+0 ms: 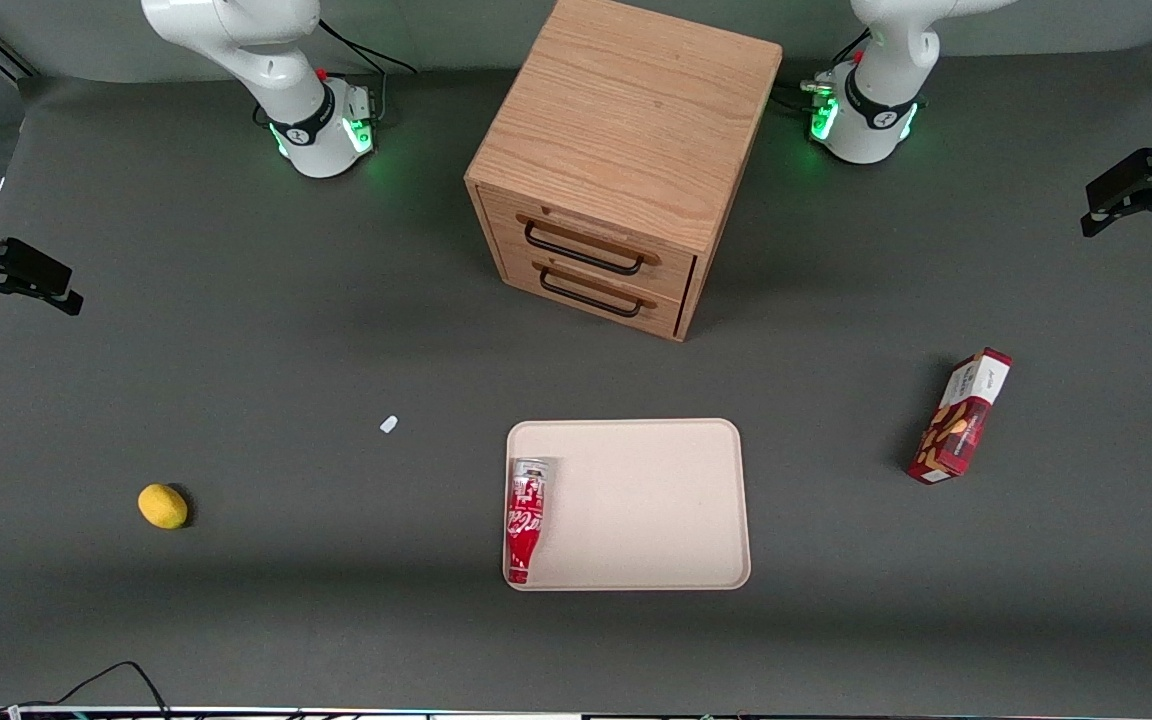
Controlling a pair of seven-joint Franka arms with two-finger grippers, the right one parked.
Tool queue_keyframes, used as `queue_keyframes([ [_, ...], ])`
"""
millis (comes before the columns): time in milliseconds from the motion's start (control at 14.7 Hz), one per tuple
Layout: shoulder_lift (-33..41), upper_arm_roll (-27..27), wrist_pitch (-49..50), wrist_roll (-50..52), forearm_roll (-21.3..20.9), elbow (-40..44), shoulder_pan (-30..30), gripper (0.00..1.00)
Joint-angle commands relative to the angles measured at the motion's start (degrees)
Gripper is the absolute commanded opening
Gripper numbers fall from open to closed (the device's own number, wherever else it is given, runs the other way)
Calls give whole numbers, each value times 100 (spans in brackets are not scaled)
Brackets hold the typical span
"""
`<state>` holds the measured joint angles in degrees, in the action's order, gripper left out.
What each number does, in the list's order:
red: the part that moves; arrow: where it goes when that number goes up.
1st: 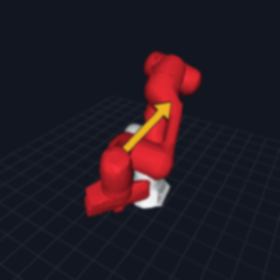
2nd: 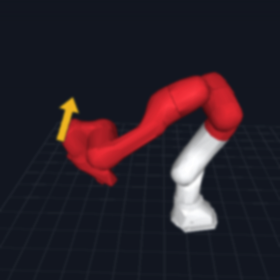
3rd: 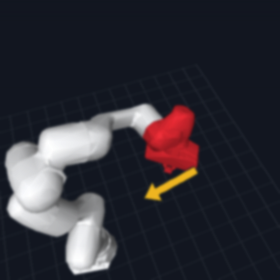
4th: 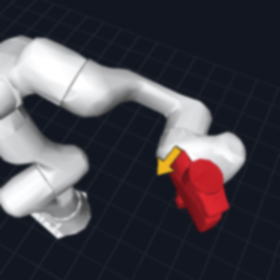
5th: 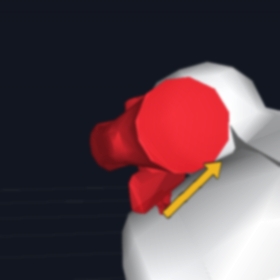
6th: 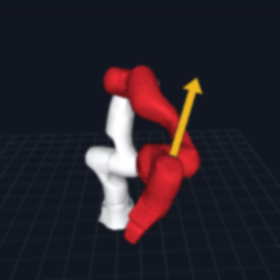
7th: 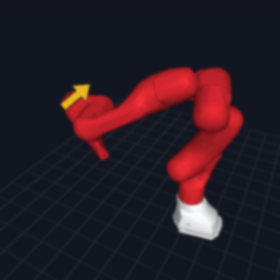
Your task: Place red cookie box on tray
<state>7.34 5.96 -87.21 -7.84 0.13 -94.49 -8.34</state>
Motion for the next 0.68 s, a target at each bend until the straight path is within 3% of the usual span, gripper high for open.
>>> queue_keyframes([
  [0, -31, 28, 108, 28, 57, 107, -45, 100],
  [614, -522, 54, 12, -217, -65, -34, -1, 100],
])
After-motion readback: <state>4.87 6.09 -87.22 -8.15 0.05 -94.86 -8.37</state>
